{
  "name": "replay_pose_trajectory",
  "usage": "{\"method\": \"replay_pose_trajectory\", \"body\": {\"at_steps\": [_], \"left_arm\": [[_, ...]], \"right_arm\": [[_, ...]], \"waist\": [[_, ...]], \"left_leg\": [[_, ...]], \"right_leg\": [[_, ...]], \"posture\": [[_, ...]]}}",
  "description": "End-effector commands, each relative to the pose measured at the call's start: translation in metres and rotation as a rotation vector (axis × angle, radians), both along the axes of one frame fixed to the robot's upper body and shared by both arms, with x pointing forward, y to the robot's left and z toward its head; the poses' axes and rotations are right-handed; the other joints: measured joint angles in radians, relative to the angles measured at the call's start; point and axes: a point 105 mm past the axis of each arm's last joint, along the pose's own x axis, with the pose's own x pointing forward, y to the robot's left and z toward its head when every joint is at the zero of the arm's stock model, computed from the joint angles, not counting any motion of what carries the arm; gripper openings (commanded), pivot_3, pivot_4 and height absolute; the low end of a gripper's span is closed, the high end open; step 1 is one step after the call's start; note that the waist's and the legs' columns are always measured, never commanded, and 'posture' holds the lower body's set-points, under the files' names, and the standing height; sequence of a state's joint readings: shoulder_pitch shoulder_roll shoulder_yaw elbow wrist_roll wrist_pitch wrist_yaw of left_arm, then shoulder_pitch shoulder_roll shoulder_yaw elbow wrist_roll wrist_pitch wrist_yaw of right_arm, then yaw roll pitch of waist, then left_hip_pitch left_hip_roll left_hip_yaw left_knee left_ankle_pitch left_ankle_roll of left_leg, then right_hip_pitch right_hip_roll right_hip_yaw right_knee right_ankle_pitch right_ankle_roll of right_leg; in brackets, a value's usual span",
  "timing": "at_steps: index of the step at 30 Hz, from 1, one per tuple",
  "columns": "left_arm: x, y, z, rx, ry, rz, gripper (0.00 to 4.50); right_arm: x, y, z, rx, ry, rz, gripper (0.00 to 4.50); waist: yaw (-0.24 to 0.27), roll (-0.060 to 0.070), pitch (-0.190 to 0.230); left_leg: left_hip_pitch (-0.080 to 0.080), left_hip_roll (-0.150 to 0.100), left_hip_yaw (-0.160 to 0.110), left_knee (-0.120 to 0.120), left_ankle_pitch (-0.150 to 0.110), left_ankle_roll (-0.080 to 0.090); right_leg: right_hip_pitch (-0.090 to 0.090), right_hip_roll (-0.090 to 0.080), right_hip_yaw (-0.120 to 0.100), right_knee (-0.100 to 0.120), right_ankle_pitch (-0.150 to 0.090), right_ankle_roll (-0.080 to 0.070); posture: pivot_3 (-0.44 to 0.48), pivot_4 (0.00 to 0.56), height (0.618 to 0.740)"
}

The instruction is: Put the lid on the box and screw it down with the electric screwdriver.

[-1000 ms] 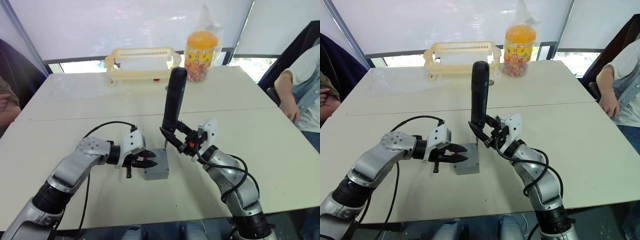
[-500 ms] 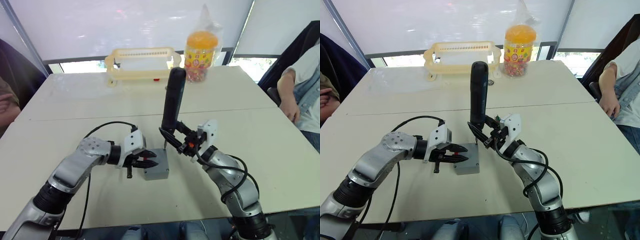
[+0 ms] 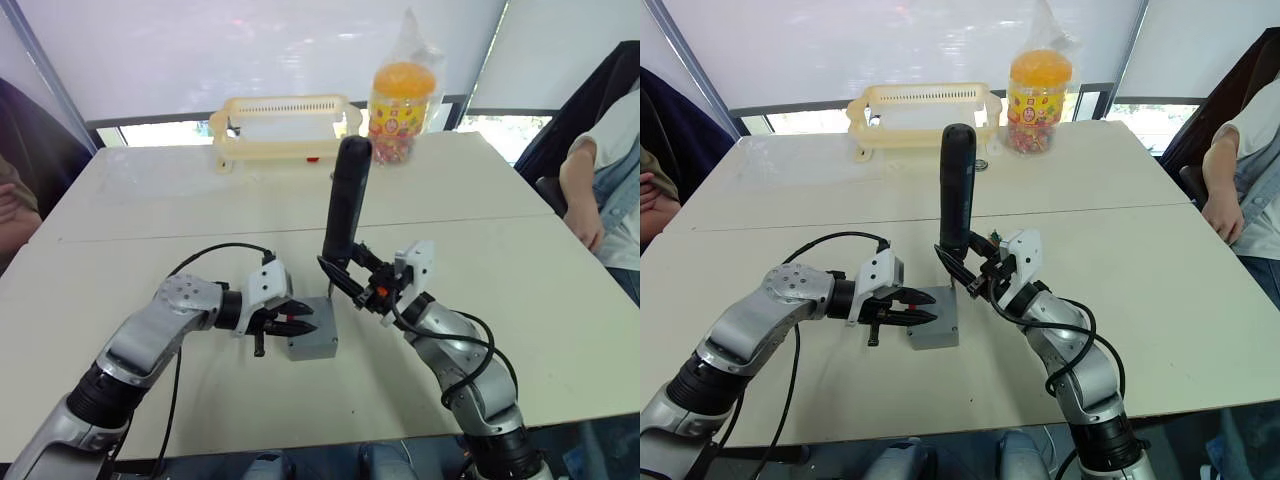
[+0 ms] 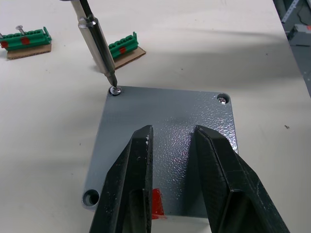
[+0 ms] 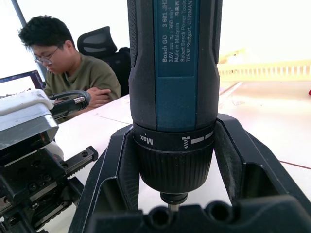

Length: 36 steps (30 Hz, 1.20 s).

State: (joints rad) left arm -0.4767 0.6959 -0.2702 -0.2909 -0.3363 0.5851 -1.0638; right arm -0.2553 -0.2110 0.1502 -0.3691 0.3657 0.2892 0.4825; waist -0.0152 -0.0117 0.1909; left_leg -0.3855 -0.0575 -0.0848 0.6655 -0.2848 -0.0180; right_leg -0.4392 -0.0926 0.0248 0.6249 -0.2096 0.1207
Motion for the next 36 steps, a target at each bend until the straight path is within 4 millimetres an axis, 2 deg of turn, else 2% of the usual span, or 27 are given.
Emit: {"method": "replay_pose_trajectory", "body": {"at_steps": [1, 9, 14, 19, 36], "left_arm": [[-0.002, 0.001, -0.005, 0.019, 0.011, 0.006, 1.32], [-0.002, 0.000, -0.005, 0.017, 0.011, 0.007, 1.32], [-0.001, 0.000, -0.005, 0.016, 0.011, 0.009, 1.32], [-0.001, 0.000, -0.005, 0.018, 0.013, 0.009, 1.32], [-0.002, 0.002, -0.006, 0.023, 0.027, 0.011, 1.32]], "right_arm": [[-0.007, 0.005, 0.007, 0.011, -0.051, 0.026, 1.77], [-0.007, 0.010, 0.001, -0.026, -0.066, 0.031, 1.77], [-0.004, 0.007, -0.007, -0.084, -0.079, 0.000, 1.77], [0.001, 0.004, -0.011, -0.116, -0.095, -0.033, 1.77], [0.001, 0.003, -0.030, -0.153, -0.027, -0.023, 1.77]], "waist": [[0.000, 0.000, 0.000], [0.000, 0.000, 0.000], [0.000, 0.000, 0.000], [0.000, 0.000, 0.000], [0.000, 0.000, -0.002]], "left_leg": [[0.000, 0.000, 0.000, 0.000, 0.000, 0.000], [0.001, 0.000, 0.000, 0.000, 0.000, 0.000], [0.002, 0.000, 0.000, 0.000, 0.000, 0.000], [0.012, 0.000, 0.000, -0.003, 0.000, 0.000], [0.013, 0.001, -0.001, -0.003, 0.000, 0.000]], "right_leg": [[0.000, 0.000, 0.000, 0.000, 0.000, 0.000], [0.001, 0.000, 0.000, 0.000, 0.000, 0.000], [0.002, 0.000, 0.000, 0.000, 0.000, 0.000], [0.012, 0.001, 0.000, -0.004, 0.000, 0.000], [0.013, 0.002, 0.000, -0.005, 0.000, 0.000]], "posture": [[0.000, 0.150, 0.740], [0.000, 0.150, 0.740], [0.000, 0.150, 0.740], [0.000, 0.150, 0.740], [0.000, 0.150, 0.740]]}}
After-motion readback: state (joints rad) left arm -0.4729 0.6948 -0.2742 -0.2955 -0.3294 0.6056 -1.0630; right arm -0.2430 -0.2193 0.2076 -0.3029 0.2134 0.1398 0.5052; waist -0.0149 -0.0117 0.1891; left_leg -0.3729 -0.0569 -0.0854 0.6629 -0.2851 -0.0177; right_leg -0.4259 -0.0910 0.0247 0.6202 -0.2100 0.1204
